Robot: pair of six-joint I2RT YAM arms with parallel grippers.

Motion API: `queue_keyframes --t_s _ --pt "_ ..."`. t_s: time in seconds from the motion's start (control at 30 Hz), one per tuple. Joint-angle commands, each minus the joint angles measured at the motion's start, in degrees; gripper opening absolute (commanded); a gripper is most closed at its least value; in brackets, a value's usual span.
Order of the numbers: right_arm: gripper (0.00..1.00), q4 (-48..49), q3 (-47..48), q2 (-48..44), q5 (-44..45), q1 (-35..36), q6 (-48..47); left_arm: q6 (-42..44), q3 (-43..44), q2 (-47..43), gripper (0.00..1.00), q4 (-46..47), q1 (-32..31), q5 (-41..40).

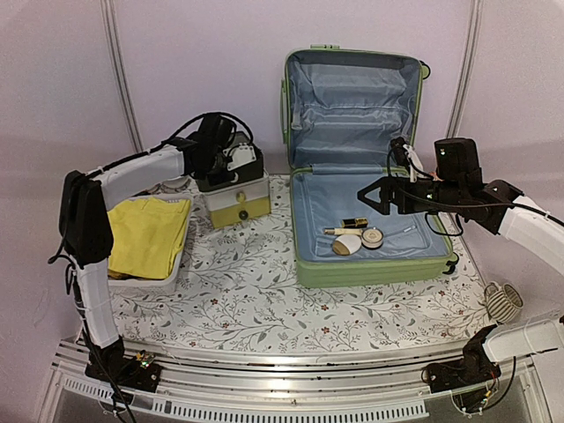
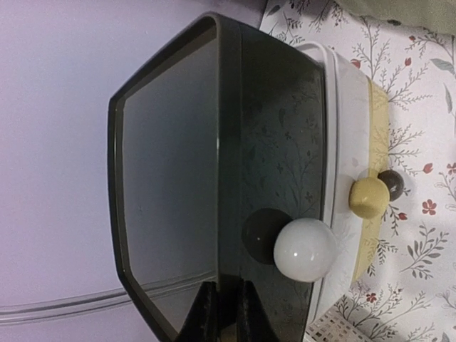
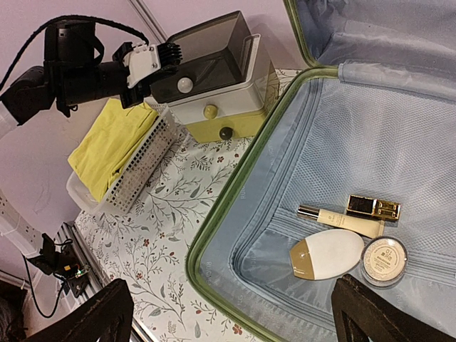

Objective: Open, take out, and arrange the luggage
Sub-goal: Adjust the storage box at the center of the board.

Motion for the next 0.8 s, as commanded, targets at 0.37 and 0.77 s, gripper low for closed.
queue_keyframes --t_s 0.37,0.77 --pt "0.99 0.11 1.61 -0.48 0.09 -0.34 -0.26 1.07 1.32 0.98 0.0 9.9 -0.23 -2.59" --pt "0.99 0.03 1.47 -0.58 0.11 -0.33 -0.38 -0.06 -10.44 -4.55 0.0 21.75 -0.26 0.89"
